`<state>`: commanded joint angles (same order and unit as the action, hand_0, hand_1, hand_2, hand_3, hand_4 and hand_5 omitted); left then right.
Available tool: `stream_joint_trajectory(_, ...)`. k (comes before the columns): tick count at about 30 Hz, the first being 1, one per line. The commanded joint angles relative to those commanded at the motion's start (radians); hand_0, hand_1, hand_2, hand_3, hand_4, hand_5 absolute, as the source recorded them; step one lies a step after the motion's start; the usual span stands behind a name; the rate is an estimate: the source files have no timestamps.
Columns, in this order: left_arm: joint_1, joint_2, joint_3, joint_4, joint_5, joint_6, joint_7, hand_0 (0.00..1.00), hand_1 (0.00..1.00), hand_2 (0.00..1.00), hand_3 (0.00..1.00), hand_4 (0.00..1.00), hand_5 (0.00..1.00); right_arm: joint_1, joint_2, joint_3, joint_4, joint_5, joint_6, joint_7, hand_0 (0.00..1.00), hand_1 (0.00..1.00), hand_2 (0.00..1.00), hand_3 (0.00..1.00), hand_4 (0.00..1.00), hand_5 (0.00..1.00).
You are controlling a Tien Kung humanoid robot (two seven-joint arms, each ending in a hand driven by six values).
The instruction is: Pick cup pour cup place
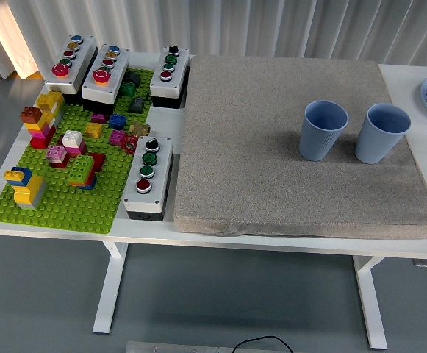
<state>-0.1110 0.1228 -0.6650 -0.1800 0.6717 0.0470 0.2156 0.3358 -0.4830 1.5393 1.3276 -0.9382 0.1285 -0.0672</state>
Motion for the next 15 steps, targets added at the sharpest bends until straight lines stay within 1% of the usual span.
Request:
stream_joint_trajectory(1,0.0,0.0,0.0,0.0,0.001,0.0,0.0,0.728,0.774,0.83,0.66,0.526,0.944,-0.009,-0.001,0.005,-0.004,-0.007,0.026,-0.008,0.88,0.809,0.83,0.876,0.823,0.439)
stream_joint_trajectory(3,0.001,0.0,0.002,0.0,0.001,-0.001,0.0,0.728,0.774,0.83,0.66,0.526,0.944,-0.024,-0.001,0.014,-0.013,-0.011,0.057,-0.014,0.88,0.809,0.83,0.876,0.823,0.439)
stream_joint_trajectory(4,0.001,0.0,0.002,0.0,0.001,-0.001,0.0,0.729,0.773,0.83,0.66,0.526,0.945,-0.026,-0.002,0.016,-0.014,-0.011,0.06,-0.014,0.894,0.828,0.88,0.922,0.839,0.354)
stream_joint_trajectory(7,0.002,0.0,0.008,0.0,-0.003,-0.002,0.0,0.729,0.773,0.83,0.66,0.526,0.945,-0.046,-0.001,0.031,-0.025,-0.007,0.092,-0.02,0.894,0.828,0.88,0.922,0.839,0.354)
stream_joint_trajectory(9,0.003,0.0,0.016,0.0,-0.01,-0.002,-0.002,0.729,0.773,0.83,0.66,0.526,0.945,-0.064,0.002,0.045,-0.032,-0.011,0.129,-0.025,0.894,0.828,0.88,0.922,0.839,0.354)
stream_joint_trajectory(10,0.003,-0.001,0.018,0.0,-0.011,-0.002,-0.002,0.728,0.773,0.83,0.66,0.526,0.945,-0.068,0.003,0.048,-0.033,-0.013,0.14,-0.027,0.902,0.842,0.909,0.952,0.849,0.28)
stream_joint_trajectory(12,0.004,-0.001,0.018,0.0,-0.01,-0.002,-0.002,0.728,0.773,0.83,0.66,0.526,0.945,-0.081,0.013,0.054,-0.039,-0.022,0.155,-0.031,0.902,0.842,0.909,0.952,0.849,0.28)
stream_joint_trajectory(15,0.004,-0.001,0.018,0.0,-0.007,-0.003,-0.002,0.728,0.773,0.83,0.66,0.526,0.945,-0.092,0.026,0.058,-0.044,-0.029,0.158,-0.032,0.902,0.842,0.909,0.952,0.849,0.28)
